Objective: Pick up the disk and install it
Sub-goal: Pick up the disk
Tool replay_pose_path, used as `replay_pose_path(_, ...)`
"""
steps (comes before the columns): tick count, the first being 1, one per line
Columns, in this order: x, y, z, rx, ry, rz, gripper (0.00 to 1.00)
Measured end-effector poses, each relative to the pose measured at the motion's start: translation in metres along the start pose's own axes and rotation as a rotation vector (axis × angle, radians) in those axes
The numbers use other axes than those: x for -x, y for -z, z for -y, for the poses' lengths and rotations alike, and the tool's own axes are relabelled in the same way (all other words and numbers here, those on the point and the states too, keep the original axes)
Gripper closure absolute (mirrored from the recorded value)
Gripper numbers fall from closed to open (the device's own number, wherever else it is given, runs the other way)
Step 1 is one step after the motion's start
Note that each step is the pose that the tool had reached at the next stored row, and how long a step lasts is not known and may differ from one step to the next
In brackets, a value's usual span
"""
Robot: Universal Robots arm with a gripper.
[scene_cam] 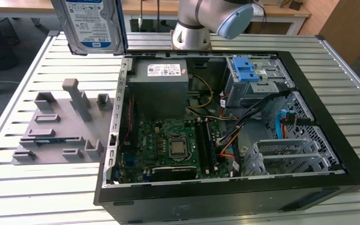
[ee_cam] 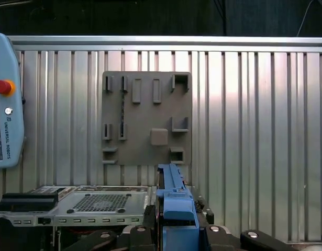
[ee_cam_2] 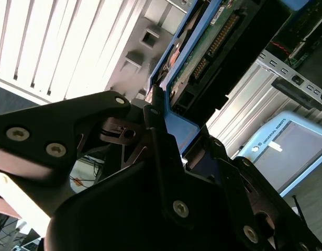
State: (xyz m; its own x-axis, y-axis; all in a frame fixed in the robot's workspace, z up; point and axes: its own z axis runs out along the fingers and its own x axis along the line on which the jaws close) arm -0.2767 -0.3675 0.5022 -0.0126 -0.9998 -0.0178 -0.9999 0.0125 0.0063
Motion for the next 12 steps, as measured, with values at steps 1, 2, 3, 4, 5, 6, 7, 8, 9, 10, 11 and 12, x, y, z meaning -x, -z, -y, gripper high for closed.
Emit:
replay_pose_path(1, -0.0007, 0.0001, 0.0015, 0.0002, 0.0, -0.0001, 0.64)
replay_pose_path(2, -0.0013, 0.0, 0.0028, 0.0001, 0.0, 0.0, 0.64)
replay_pose_path(3, -0.002, 0.0001, 0.0042, 0.0003, 0.0, -0.0001, 0.64)
replay_pose_path(4, -0.0028, 0.0001, 0.006, 0.0003, 0.0, 0.0, 0.64)
replay_pose_path(5, -0.0035, 0.0001, 0.0075, 0.0004, 0.0, 0.0, 0.64)
replay_pose_path(6, -0.0042, 0.0002, 0.0091, 0.0006, 0.0, -0.0001, 0.64)
replay_pose_path(7, -0.0048, 0.0001, 0.0108, 0.0006, 0.0, 0.0, 0.64)
replay_pose_path(8, -0.0054, 0.0002, 0.0124, 0.0007, 0.0, 0.0, 0.64)
replay_pose_path(9, -0.006, 0.0002, 0.0139, 0.0009, 0.0, -0.0001, 0.64)
replay_pose_path(10, -0.0065, 0.0003, 0.0154, 0.0009, 0.0, -0.0001, 0.64)
replay_pose_path(11, -0.0071, 0.0003, 0.0171, 0.001, 0.0, -0.0001, 0.64)
replay_pose_path(12, -0.0075, 0.0003, 0.0186, 0.0011, 0.0, 0.0, 0.64)
